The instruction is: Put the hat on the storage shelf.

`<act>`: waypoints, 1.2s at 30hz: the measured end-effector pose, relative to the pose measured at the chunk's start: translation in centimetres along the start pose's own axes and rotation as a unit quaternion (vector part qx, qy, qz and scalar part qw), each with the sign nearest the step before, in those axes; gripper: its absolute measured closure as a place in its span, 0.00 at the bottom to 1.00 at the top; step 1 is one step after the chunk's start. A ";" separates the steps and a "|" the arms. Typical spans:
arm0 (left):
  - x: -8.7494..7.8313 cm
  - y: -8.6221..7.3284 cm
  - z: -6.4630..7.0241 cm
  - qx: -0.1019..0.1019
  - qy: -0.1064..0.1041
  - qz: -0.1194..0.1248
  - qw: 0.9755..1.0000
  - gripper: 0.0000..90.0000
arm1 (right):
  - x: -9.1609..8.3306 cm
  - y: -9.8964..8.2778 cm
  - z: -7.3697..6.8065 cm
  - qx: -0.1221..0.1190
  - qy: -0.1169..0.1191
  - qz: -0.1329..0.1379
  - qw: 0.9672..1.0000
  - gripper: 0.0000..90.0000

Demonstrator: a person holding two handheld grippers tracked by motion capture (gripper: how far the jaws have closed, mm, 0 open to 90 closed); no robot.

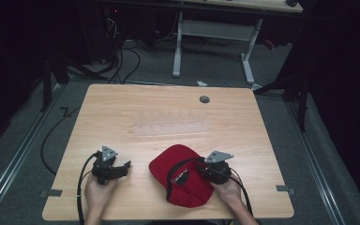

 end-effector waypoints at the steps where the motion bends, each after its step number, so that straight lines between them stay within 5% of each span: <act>1: 0.0 0.0 0.0 0.000 0.000 0.000 1.000 0.31 | -0.1 0.0 0.0 0.003 0.004 -0.001 1.000 0.91; 15: 0.0 0.0 0.0 0.000 0.000 0.000 1.000 0.31 | -2.0 1.0 -0.4 0.020 0.024 0.034 0.999 0.95; 36: 0.1 -0.3 0.5 0.009 -0.014 -0.008 1.000 0.28 | -6.2 5.2 -1.0 0.033 0.051 0.084 0.995 0.95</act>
Point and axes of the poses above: each handheld gripper's, and its own axes: x roughly forward along the jaws, y roughly out of its top, z roughly to its right, the point moved 10 cm from there along x, roughly forward along the jaws, and after that the axes turned 3 degrees about y, right-handed, at the moved point
